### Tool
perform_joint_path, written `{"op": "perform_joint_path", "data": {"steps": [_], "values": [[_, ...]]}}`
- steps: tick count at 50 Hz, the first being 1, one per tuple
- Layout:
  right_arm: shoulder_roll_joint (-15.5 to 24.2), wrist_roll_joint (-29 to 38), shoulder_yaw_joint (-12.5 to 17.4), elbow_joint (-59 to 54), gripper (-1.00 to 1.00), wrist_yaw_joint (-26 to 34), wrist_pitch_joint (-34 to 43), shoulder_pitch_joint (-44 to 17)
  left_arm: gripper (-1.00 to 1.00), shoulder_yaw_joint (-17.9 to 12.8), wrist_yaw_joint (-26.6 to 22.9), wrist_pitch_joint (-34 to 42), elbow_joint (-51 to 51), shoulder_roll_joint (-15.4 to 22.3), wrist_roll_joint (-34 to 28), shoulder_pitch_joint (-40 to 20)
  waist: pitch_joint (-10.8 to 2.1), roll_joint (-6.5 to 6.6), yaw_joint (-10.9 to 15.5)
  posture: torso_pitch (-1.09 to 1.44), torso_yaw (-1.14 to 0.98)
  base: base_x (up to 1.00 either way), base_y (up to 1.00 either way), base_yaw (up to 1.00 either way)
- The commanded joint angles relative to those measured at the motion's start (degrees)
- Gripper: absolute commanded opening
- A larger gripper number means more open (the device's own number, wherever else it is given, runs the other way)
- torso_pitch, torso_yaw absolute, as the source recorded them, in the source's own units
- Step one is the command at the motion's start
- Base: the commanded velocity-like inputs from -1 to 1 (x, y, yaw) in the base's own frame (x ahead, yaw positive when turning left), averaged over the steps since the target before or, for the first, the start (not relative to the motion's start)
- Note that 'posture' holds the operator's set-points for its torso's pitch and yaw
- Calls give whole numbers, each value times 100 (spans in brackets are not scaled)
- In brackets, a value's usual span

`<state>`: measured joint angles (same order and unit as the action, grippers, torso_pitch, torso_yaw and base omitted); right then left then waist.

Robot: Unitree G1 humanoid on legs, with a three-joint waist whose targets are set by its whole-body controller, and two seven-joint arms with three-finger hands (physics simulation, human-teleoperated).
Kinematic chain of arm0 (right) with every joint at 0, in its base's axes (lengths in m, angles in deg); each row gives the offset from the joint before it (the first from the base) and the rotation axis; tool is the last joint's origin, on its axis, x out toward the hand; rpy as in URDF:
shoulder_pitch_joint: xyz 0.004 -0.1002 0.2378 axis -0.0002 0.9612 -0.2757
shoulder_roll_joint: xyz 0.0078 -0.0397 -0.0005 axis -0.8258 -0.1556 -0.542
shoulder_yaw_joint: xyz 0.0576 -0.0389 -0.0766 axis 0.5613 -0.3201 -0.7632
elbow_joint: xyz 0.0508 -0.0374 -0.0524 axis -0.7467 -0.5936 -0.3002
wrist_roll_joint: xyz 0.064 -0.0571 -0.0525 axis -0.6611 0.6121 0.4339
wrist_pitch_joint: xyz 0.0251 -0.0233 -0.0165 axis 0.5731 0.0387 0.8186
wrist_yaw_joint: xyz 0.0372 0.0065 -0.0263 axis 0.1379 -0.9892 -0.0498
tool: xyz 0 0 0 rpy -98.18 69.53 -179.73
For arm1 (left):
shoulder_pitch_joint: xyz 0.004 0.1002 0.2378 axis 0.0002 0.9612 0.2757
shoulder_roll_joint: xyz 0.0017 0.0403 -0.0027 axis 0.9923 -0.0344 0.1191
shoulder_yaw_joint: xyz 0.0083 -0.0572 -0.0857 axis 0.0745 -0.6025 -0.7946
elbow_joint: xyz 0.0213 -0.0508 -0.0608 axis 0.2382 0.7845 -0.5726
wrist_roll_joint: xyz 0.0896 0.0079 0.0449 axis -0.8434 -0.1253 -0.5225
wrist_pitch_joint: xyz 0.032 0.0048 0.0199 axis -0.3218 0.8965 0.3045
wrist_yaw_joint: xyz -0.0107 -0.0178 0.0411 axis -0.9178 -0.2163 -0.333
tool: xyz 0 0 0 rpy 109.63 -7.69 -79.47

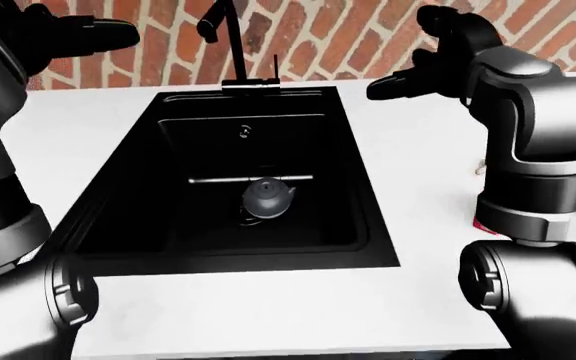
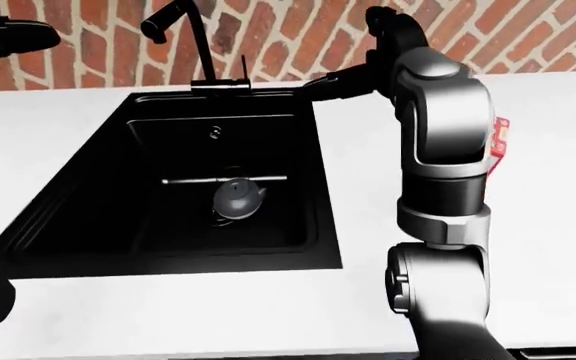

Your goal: Turn the sink spout to the right.

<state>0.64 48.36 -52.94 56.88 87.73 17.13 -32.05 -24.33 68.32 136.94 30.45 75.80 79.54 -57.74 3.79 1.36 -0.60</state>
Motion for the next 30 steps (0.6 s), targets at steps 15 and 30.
{"op": "perform_joint_path", "data": {"steps": [15,30], "values": [[43,47,14,311,100,16,-57,-243,100,9,-92,-255,-71,23,-129,-123,-195,-8,49,-1,0,0,0,0],[72,141,-22,410,100,109,105,-375,100,449,-280,-2570,3578,-583,-1036,-915,-294,-58,99,-1,0,0,0,0]]}}
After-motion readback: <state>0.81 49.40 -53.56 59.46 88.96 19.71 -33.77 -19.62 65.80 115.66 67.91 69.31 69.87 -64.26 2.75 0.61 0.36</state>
